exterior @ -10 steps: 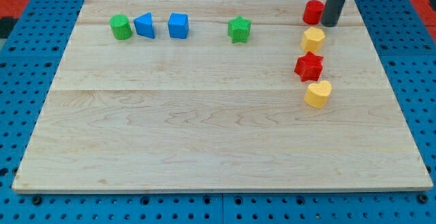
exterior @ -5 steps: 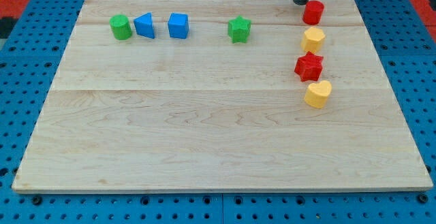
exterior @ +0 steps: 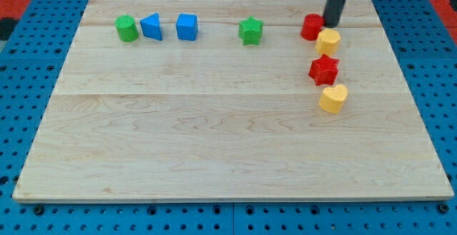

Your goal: Move red circle towards left bottom corner of the board

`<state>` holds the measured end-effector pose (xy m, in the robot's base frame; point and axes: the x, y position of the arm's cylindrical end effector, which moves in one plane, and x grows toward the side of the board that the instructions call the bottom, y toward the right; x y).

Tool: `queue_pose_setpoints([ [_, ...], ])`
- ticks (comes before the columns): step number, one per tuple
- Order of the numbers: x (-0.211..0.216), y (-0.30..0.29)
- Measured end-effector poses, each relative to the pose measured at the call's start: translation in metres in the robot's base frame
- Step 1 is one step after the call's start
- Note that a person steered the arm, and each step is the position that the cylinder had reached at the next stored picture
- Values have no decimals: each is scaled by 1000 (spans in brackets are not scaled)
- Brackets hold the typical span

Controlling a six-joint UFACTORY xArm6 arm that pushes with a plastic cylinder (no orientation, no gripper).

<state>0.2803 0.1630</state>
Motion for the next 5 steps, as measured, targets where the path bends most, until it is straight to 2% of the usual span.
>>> queue_pose_setpoints([
  [1, -1, -34],
  [2, 19, -82],
  [5, 156, -241],
])
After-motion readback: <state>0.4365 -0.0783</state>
